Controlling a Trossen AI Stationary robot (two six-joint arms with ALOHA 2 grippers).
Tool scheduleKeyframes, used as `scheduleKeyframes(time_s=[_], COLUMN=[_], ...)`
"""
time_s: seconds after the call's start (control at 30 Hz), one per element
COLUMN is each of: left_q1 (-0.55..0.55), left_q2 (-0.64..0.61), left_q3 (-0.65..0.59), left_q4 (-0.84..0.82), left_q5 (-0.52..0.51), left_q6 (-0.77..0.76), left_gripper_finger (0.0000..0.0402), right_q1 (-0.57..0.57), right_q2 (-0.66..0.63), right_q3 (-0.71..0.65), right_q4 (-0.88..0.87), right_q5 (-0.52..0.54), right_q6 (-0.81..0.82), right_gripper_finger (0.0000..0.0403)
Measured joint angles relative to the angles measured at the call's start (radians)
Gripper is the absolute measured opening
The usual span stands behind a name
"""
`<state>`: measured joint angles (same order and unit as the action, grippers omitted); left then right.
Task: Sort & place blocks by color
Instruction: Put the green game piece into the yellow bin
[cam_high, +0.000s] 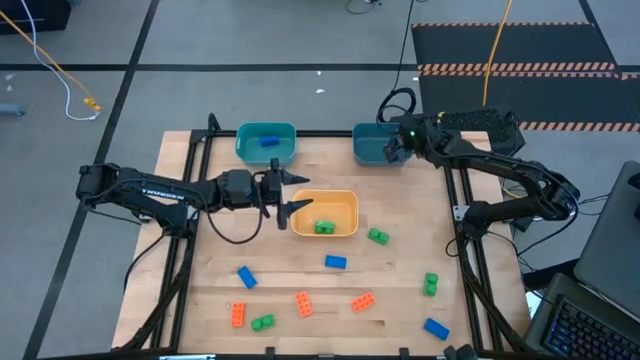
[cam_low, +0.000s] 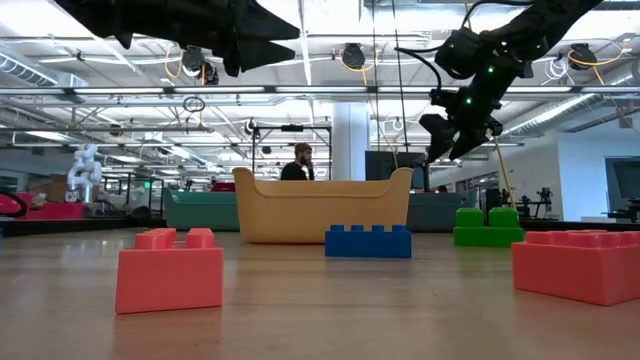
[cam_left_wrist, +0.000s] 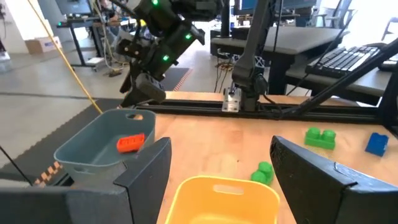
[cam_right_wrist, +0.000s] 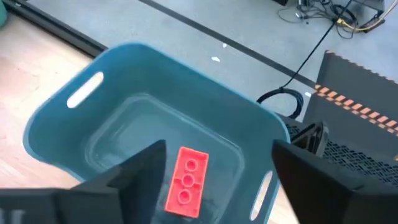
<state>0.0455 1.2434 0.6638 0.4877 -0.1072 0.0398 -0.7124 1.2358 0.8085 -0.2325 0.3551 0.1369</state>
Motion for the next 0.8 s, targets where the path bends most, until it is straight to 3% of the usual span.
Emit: scheduleKeyframes(time_s=[0.13,0.33,0.43,0.7,0.8], left_q1=[0.008,0.007,0.012,0.057,0.070], left_q2=[0.000,0.000,0.000,0.000,0.000], left_q3=[0.000,0.000,0.000,0.000,0.000], left_q4=[0.023,0.035,0.045,0.090,0.092], left_q5=[-0.002,0.001,-0.004,-0.043,-0.043], left_q6=[0.008,0.059,0.072,-0.022,-0.047], left_gripper_finger=[0.0273,0.0274,0.0274,0.0274,0.0273], right_q1=[0.000,0.014,0.069,0.343,0.454], right_q2=[0.000,-0.001,-0.001,-0.004,-0.005], right_q3=[0.000,0.000,0.000,0.000,0.000], right_q4=[0.010,0.012,-0.042,-0.147,-0.161], right_q5=[-0.020,-0.337,-0.439,-0.460,-0.414], right_q6=[0.018,0.130,0.129,0.095,0.115], right_gripper_finger=[0.0336,0.0349,0.0340,0.0306,0.0300])
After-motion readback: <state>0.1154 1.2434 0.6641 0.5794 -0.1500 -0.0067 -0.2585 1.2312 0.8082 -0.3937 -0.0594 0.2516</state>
